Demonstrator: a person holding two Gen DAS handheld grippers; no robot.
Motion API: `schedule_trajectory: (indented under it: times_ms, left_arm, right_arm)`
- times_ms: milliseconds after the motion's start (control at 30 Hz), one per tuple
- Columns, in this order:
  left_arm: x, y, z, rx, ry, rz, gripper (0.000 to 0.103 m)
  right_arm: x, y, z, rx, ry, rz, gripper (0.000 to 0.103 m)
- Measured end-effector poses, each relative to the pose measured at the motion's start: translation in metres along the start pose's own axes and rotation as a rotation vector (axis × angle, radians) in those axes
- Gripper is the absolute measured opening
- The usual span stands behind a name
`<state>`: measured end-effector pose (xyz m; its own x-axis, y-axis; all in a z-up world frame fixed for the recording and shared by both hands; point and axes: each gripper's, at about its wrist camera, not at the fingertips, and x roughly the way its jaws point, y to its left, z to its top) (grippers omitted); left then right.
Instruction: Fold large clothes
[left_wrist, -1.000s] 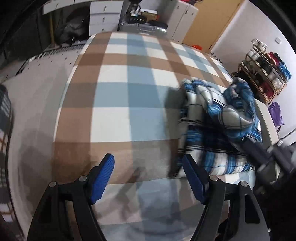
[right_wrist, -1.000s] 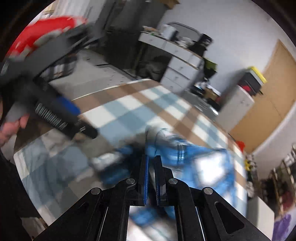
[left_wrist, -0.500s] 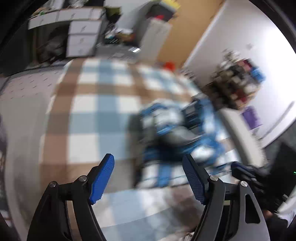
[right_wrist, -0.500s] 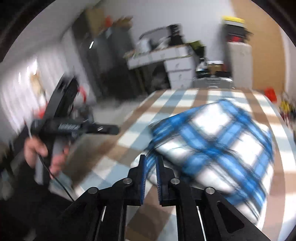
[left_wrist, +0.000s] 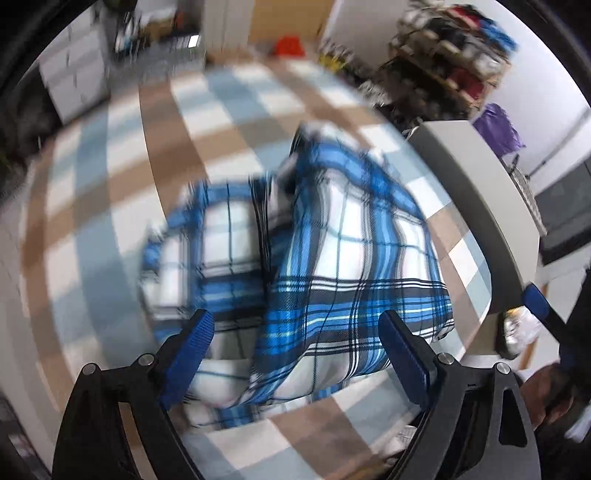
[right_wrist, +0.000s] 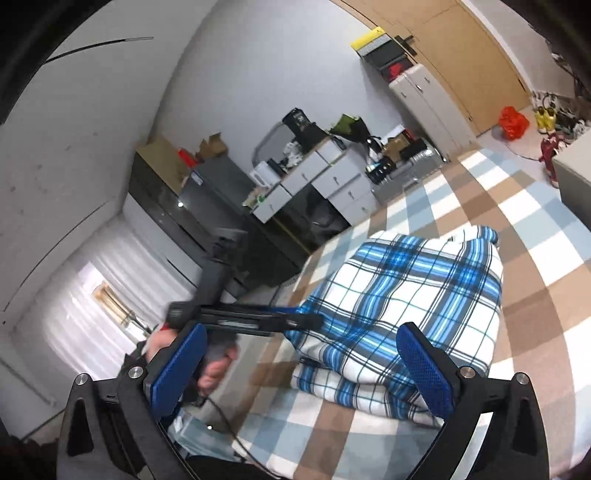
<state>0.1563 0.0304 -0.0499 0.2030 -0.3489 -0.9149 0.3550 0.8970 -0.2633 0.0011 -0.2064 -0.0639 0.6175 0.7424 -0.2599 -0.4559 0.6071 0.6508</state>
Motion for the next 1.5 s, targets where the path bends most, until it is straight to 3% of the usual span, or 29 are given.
schedule_trajectory:
  times_ms: [67,100,200,333,400,500,567,600,700,800,867,933,967,1033,1067,1133,1233,1333,1500]
  left_arm:
    - [0.01,0.005,-0.001,-0.033,0.041,-0.07,0.024]
    - [0.013,0.008,-0.003,-0.063,0.061,-0.098,0.003]
    - [0.007,0.011,-0.014,-0.101,0.045,-0.175,0.002]
    - [-0.028,0.012,-0.04,-0.166,-0.082,-0.319,0.002]
    - [-0.036,0.006,-0.057,-0.139,-0.139,-0.298,0.002]
    - [-0.034,-0.002,-0.084,-0.103,-0.219,-0.24,0.002]
    - [-0.028,-0.002,-0.098,-0.087,-0.275,-0.173,0.002]
    - [-0.026,-0.001,-0.1,-0.082,-0.288,-0.152,0.002]
    - [-0.017,0.002,-0.101,-0.067,-0.332,-0.13,0.002]
    - [-0.019,-0.003,-0.1,-0.021,-0.373,-0.097,0.002]
    - [-0.023,-0.012,-0.097,0.04,-0.398,-0.065,0.002]
    - [-0.026,-0.011,-0.098,0.057,-0.406,-0.083,0.002]
    - [-0.024,-0.007,-0.096,0.04,-0.4,-0.108,0.002]
    - [-0.021,0.004,-0.097,0.013,-0.385,-0.119,0.002]
    - [-0.02,0.011,-0.096,-0.001,-0.375,-0.13,0.002]
    - [-0.02,0.022,-0.093,-0.039,-0.367,-0.171,0.002]
    - [-0.028,0.037,-0.096,-0.083,-0.381,-0.219,0.002]
    - [-0.036,0.052,-0.101,-0.135,-0.394,-0.244,0.002]
    - [-0.037,0.077,-0.108,-0.231,-0.401,-0.298,0.002]
  right_arm:
    - [-0.005,0.0,0.002,0.01,-0.005,-0.001,0.103]
    - [-0.007,-0.001,0.003,0.018,-0.006,0.005,0.103]
    - [-0.011,-0.009,0.005,0.088,-0.008,0.033,0.103]
    - [-0.011,-0.02,0.007,0.173,0.001,0.037,0.103]
    - [-0.008,-0.025,0.009,0.189,0.007,0.008,0.103]
    - [0.008,-0.021,0.025,0.179,0.042,-0.108,0.103]
    - [0.029,-0.012,0.038,0.145,0.128,-0.167,0.103]
    - [0.056,0.0,0.048,0.071,0.24,-0.218,0.103]
    - [0.115,0.029,0.062,-0.092,0.411,-0.354,0.103]
    - [0.182,0.043,0.058,-0.193,0.623,-0.488,0.103]
    - [0.213,0.042,0.054,-0.212,0.699,-0.596,0.103]
    - [0.246,0.031,0.043,-0.213,0.815,-0.745,0.102]
    - [0.254,0.023,0.039,-0.209,0.839,-0.809,0.097]
    - [0.259,0.017,0.037,-0.205,0.857,-0.868,0.061]
    - [0.26,0.015,0.038,-0.179,0.86,-0.862,0.052]
    - [0.261,0.017,0.041,-0.153,0.849,-0.845,0.022]
    - [0.258,0.032,0.053,-0.157,0.747,-0.831,0.008]
    - [0.253,0.044,0.069,-0.118,0.637,-0.814,0.003]
    - [0.268,0.07,0.066,-0.138,0.63,-0.734,0.003]
